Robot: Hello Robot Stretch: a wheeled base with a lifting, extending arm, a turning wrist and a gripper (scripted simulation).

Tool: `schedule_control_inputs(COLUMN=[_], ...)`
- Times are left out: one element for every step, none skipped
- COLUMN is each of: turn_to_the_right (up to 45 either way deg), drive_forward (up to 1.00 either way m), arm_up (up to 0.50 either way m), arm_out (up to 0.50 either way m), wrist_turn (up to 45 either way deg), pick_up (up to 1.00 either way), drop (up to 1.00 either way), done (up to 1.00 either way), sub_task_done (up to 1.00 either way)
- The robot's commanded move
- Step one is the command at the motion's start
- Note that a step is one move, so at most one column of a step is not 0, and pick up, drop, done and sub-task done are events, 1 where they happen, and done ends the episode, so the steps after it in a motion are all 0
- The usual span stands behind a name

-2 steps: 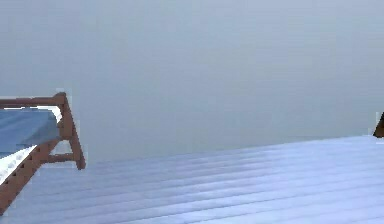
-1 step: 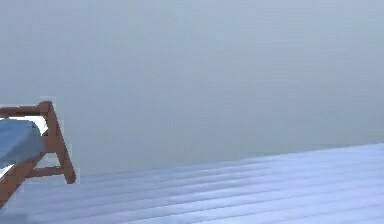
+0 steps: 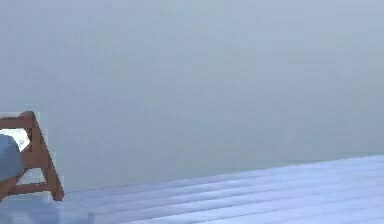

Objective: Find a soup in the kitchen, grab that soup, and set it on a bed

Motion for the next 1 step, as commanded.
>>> schedule_control_inputs(turn_to_the_right=[45.0], drive_forward=[0.00], arm_up=[0.00], arm_out=[0.00], wrist_turn=[0.0], pick_up=[0.00], drop=[0.00], done=[0.00], sub_task_done=[0.00])
